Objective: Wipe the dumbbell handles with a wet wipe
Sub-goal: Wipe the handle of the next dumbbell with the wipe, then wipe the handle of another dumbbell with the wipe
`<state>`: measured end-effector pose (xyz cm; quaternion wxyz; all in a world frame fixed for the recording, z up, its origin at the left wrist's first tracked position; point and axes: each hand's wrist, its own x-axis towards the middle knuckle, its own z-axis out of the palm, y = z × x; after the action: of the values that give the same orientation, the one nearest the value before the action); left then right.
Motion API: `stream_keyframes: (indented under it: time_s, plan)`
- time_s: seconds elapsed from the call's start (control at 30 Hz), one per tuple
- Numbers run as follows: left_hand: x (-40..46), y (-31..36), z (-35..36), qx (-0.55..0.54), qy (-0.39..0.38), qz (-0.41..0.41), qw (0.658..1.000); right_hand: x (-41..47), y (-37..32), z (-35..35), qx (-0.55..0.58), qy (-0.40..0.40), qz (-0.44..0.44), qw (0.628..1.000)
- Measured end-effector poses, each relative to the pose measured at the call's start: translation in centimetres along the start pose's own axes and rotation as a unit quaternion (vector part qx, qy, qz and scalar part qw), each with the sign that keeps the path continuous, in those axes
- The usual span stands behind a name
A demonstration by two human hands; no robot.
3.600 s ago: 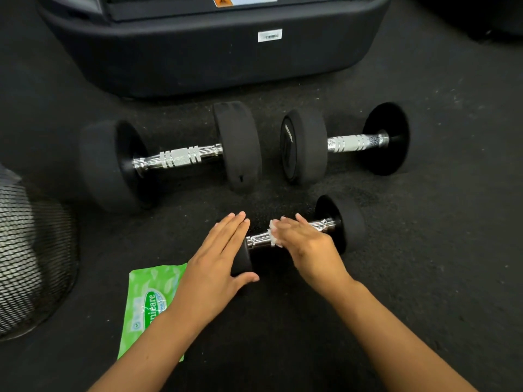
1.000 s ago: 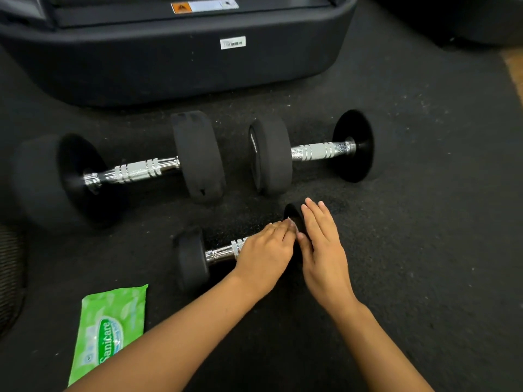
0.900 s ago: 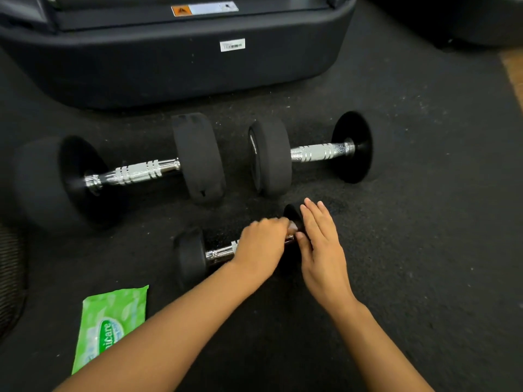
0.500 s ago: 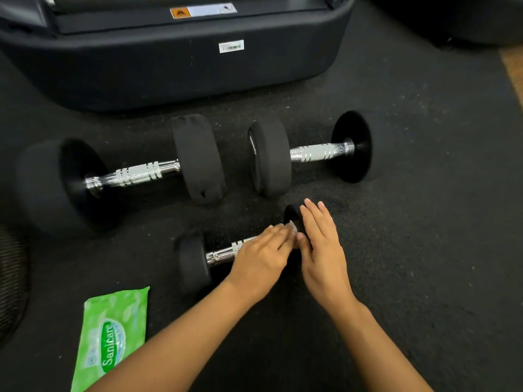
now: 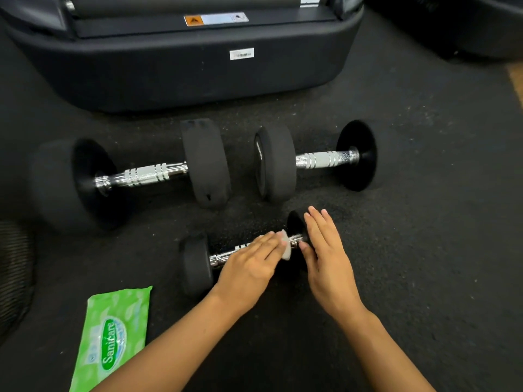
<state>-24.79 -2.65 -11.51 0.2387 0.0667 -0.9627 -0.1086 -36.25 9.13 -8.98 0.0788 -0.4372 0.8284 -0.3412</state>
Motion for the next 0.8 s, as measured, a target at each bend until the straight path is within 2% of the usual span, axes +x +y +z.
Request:
stream_keyframes:
  time_s: [0.17, 0.3, 0.47, 0.67, 0.8]
  plan:
    - [2.0, 1.1, 0.5, -0.03, -0.053, -0.031, 0.998, -0.2, -0.4, -0.2, -0.004, 0.0, 0.004, 1.0]
    - [2.8, 1.0, -0.5, -0.064, -0.078, -0.055, 0.993, 0.4, -0.7, -1.8, 0.01, -0.047, 0.003, 0.999]
    - [4.0, 0.7, -3.7, -0.073, -0.064, -0.075, 0.992, 1.1, -1.5, -4.3, -0.068, -0.029, -0.104, 0.992]
    - [7.8, 1.0, -7.1, -0.072, -0.012, -0.08, 0.994, 4.6, -4.1, -6.8, -0.023, 0.041, -0.132, 0.99]
    - [10.6, 0.4, -8.4, -0.055, -0.003, -0.084, 0.995, 7.9, -4.5, -8.0, -0.031, 0.024, -0.208, 0.977]
